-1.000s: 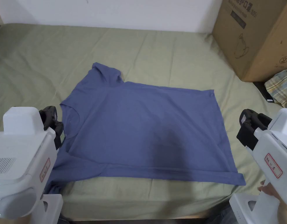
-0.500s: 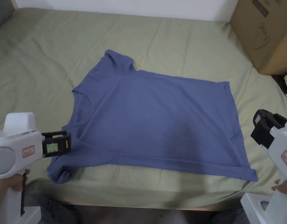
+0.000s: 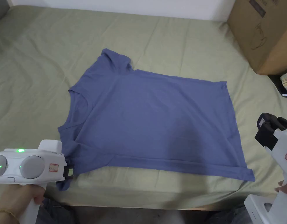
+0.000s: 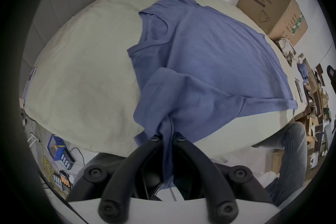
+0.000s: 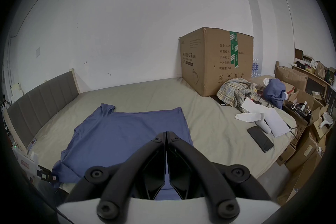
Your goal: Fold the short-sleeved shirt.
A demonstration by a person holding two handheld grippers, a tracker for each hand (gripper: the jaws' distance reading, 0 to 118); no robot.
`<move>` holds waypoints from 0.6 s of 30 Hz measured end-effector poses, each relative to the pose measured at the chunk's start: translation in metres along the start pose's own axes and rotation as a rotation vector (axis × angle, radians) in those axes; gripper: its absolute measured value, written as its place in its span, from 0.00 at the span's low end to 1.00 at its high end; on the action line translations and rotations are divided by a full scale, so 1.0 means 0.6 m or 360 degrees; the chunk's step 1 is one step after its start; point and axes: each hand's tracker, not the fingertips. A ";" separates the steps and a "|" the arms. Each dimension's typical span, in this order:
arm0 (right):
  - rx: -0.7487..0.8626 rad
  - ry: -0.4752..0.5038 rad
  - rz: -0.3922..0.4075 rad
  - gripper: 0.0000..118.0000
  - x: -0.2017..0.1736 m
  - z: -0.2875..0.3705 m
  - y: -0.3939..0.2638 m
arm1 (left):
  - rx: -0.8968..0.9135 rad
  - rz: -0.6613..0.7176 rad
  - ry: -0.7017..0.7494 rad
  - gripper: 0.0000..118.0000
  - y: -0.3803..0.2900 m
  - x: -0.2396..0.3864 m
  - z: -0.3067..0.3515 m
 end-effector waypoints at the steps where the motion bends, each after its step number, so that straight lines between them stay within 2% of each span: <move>1: -0.0010 -0.0009 -0.0011 0.00 0.004 -0.001 -0.001 | 0.0008 0.0009 0.0012 0.02 0.001 0.000 0.001; 4: -0.0100 -0.0033 -0.0042 0.00 0.021 -0.008 -0.001 | 0.0162 0.0123 0.0010 0.01 0.006 -0.015 0.025; 9: -0.0522 -0.0013 -0.0009 0.02 0.051 -0.057 -0.011 | 0.0494 0.0216 -0.0022 0.01 0.020 -0.007 0.093; 10: -0.0608 -0.0030 -0.0010 0.15 0.056 -0.068 -0.018 | 0.0524 0.0226 -0.0034 0.01 0.023 -0.005 0.100; 11: -0.0725 -0.0014 0.0008 0.40 0.063 -0.085 -0.028 | 0.0542 0.0233 -0.0040 0.01 0.026 -0.002 0.108; 12: -0.0849 -0.0009 0.0020 0.81 0.071 -0.104 -0.041 | 0.0547 0.0233 -0.0043 0.01 0.029 0.000 0.113; 13: -0.0925 -0.0041 0.0029 0.97 0.076 -0.117 -0.054 | 0.0555 0.0226 -0.0053 0.01 0.031 0.002 0.117; 14: -0.1006 -0.0051 0.0018 0.99 0.082 -0.130 -0.066 | 0.0570 0.0222 -0.0057 0.01 0.033 0.007 0.120; 16: -0.1112 -0.0088 -0.0024 0.98 0.092 -0.156 -0.088 | 0.0570 0.0218 -0.0064 0.01 0.037 0.009 0.124; 18: -0.1235 -0.0091 0.0005 0.97 0.097 -0.184 -0.109 | 0.0566 0.0217 -0.0063 0.01 0.037 0.011 0.122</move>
